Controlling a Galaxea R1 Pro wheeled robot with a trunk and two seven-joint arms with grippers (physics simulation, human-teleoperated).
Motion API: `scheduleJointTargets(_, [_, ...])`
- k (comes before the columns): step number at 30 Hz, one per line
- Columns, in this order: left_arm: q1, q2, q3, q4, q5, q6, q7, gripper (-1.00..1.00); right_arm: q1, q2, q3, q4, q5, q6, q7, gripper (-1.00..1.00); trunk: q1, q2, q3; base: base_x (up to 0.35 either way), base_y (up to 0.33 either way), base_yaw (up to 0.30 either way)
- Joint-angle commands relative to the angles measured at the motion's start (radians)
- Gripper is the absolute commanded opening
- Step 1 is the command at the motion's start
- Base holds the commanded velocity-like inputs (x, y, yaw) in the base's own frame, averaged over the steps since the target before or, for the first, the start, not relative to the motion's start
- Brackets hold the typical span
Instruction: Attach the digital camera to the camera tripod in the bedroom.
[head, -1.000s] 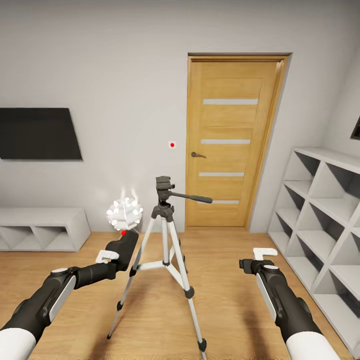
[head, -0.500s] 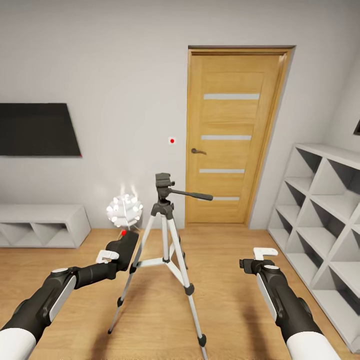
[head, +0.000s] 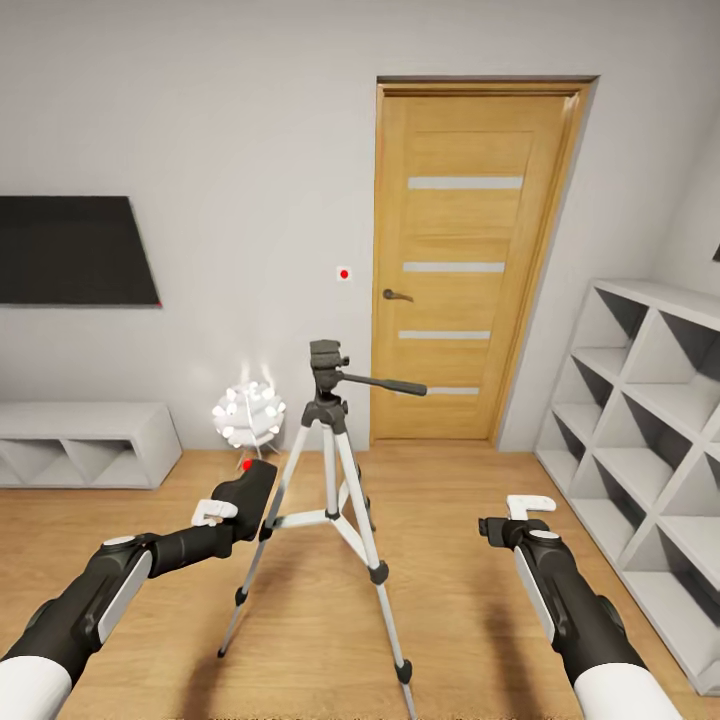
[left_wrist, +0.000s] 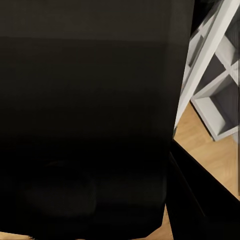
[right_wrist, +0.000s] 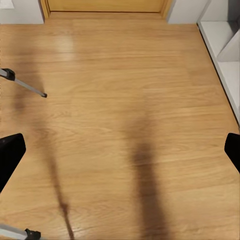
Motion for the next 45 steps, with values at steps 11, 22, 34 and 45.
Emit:
scheduleJointTargets(11, [-0.001, 0.002, -0.002, -0.001, 0.023, 0.007, 0.001, -1.00, -0.001, 0.000, 0.001, 0.009, 0.002, 0.001, -0.001, 1.00, 0.001, -0.002, -0.020, 0.000, 0.000, 0.000])
scheduleJointTargets(22, [-0.001, 0.001, -0.002, -0.001, 0.025, 0.007, 0.001, -1.00, -0.001, 0.004, 0.001, 0.012, 0.001, -0.001, -0.008, 1.00, 0.001, -0.002, -0.037, 0.000, 0.000, 0.000])
scheduleJointTargets(34, [-0.001, 0.003, -0.002, -0.001, 0.024, 0.007, 0.001, -1.00, -0.001, 0.006, 0.001, 0.013, 0.002, -0.001, -0.010, 1.00, 0.001, -0.002, -0.056, 0.000, 0.000, 0.000])
scheduleJointTargets(45, [-0.001, 0.003, -0.002, -0.001, 0.024, 0.007, 0.001, -1.00, -0.001, 0.004, 0.001, 0.013, 0.001, -0.001, -0.010, 1.00, 0.001, -0.002, -0.074, 0.000, 0.000, 0.000])
